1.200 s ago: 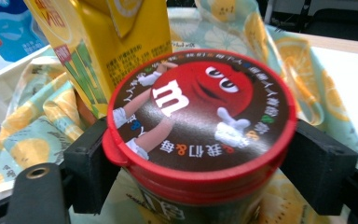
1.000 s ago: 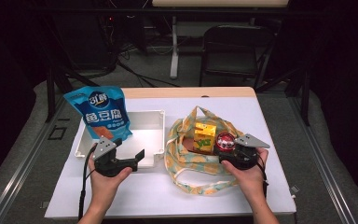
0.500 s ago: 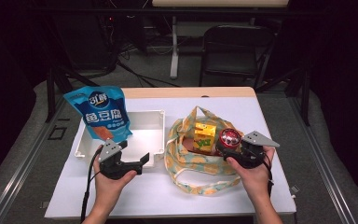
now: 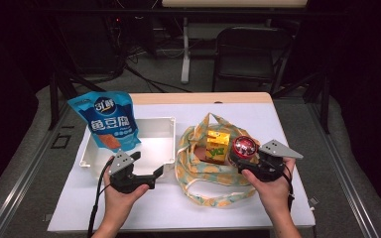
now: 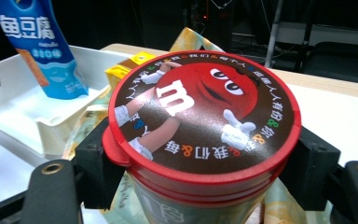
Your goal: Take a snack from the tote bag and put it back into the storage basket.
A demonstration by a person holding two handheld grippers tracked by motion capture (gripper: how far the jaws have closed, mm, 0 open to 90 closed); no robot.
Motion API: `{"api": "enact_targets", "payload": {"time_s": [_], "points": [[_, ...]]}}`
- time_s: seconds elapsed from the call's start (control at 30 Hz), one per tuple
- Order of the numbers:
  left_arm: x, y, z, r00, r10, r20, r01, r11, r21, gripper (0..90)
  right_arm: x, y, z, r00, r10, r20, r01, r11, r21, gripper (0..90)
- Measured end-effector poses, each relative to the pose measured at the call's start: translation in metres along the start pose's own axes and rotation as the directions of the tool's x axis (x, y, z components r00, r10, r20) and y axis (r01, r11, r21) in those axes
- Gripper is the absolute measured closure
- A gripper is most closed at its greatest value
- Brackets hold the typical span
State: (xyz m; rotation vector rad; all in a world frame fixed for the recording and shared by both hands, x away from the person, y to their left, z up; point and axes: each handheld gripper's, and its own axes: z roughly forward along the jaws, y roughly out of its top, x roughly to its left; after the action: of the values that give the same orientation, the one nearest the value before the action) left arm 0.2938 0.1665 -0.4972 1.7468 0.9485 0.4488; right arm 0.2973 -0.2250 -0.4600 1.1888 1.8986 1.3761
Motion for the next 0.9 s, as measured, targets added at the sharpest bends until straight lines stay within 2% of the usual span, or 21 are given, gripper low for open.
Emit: {"api": "enact_targets", "payload": {"time_s": [0.13, 0.33, 0.5, 0.73, 0.9], "points": [[-0.003, -0.001, 0.001, 0.9998, 0.016, 0.008, -0.016, 0.9998, 0.009, 3.3, 0.006, 0.002, -0.005, 0.9999, -0.006, -0.016, 0.006, 1.0, 0.002, 25.3], [-0.005, -0.002, 0.0, 0.9998, 0.013, 0.013, -0.013, 0.9999, 0.005, 3.4, 0.016, 0.003, -0.01, 0.9985, -0.018, -0.052, 0.017, 1.0, -0.01, 25.3], [-0.01, -0.005, 0.0, 0.9993, 0.028, 0.024, -0.028, 0.9995, 0.012, 3.8, 0.024, 0.005, -0.012, 0.997, -0.03, -0.071, 0.029, 1.0, -0.008, 25.3], [-0.02, -0.008, 0.005, 0.9973, 0.05, 0.054, -0.051, 0.9984, 0.022, 5.8, 0.04, 0.004, -0.007, 0.9927, -0.053, -0.108, 0.054, 0.999, 0.001, 25.3], [-0.026, -0.009, 0.008, 0.9964, 0.041, 0.074, -0.043, 0.9989, 0.017, 6.2, 0.049, 0.004, -0.004, 0.9905, -0.06, -0.124, 0.061, 0.998, 0.005, 25.3]]}}
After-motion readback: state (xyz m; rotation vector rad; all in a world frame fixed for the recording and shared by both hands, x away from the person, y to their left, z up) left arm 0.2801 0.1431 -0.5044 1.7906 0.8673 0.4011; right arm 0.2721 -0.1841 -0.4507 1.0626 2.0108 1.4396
